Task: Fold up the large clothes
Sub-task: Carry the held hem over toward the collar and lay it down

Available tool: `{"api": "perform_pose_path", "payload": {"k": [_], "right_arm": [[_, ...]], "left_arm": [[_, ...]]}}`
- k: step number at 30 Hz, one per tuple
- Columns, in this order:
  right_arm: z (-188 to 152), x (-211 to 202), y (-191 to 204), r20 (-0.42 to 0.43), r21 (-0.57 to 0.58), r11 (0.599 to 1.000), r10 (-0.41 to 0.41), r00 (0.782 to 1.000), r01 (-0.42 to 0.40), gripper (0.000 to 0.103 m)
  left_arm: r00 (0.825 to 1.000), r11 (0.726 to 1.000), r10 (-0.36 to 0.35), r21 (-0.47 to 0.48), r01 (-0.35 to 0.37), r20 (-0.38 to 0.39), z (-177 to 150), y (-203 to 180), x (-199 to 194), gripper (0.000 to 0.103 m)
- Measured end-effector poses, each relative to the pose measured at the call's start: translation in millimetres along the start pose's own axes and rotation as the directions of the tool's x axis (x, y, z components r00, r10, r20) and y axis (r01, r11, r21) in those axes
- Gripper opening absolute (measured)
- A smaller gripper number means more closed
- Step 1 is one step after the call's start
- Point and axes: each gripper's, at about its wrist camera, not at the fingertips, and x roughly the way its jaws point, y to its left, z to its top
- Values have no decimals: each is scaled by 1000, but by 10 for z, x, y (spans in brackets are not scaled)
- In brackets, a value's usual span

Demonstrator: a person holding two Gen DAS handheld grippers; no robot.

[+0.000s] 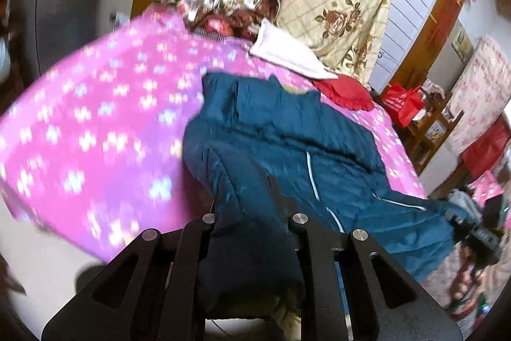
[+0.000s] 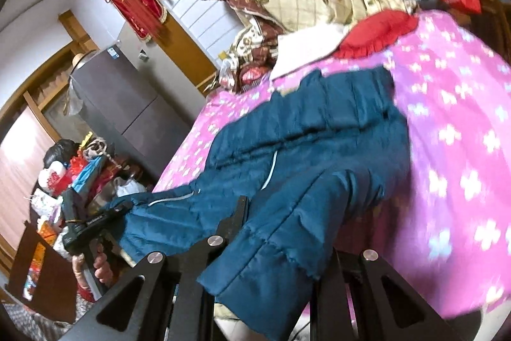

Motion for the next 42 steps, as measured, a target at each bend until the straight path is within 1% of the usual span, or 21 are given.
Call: {"api": "perform_pose_path", "payload": {"k": [2, 6, 10, 12, 16, 21, 24, 29, 31, 33, 38, 42], "right_arm": [[144, 20, 17, 16, -21, 1000, -14, 1000, 14, 15], [469, 146, 41, 46, -42, 998, -39, 998, 41, 15], [800, 293, 51, 74, -57, 996, -66, 995, 70, 15], [956, 388, 35, 82, -54, 995, -77, 994, 82, 15], [1278, 607, -36, 91, -42, 993, -108, 990, 113, 15], [1664, 939, -201, 93, -9, 987, -157, 983, 159, 15], [1869, 1162, -342, 88, 15, 981, -193, 977, 193, 15], [2187, 1619, -646, 51, 53, 969, -242, 969, 239, 15], [2293, 1837, -771, 31, 65, 963, -262, 965, 260, 15], [2359, 2045, -888, 9, 71, 956, -287, 958, 286, 15], [2384, 2469, -1203, -45, 96, 939, -328, 944, 331, 15], [2334, 2699, -1367, -73, 85, 928, -358, 931, 364, 15]], "left_arm": [[1000, 1000, 12, 28, -12, 23, 125, -53, 56, 13], [996, 996, 63, 61, -66, 56, 459, -158, 289, 13], [990, 990, 114, 72, -120, 79, 787, -219, 559, 13], [988, 988, 138, 54, -142, 73, 988, -208, 753, 13], [982, 982, 180, 41, -183, 57, 1290, -247, 1075, 13], [967, 966, 252, 47, -253, 30, 1643, -310, 1596, 13], [957, 956, 291, 33, -291, 6, 1823, -298, 1937, 13], [938, 938, 345, 33, -344, -45, 2030, -242, 2476, 13], [927, 928, 371, 50, -368, -60, 2081, -246, 2685, 13], [912, 914, 404, 73, -399, -75, 2100, -252, 2904, 13], [878, 884, 464, 115, -452, -114, 2015, -184, 3433, 14], [862, 872, 487, 125, -473, -138, 1948, -117, 3739, 17]]}}
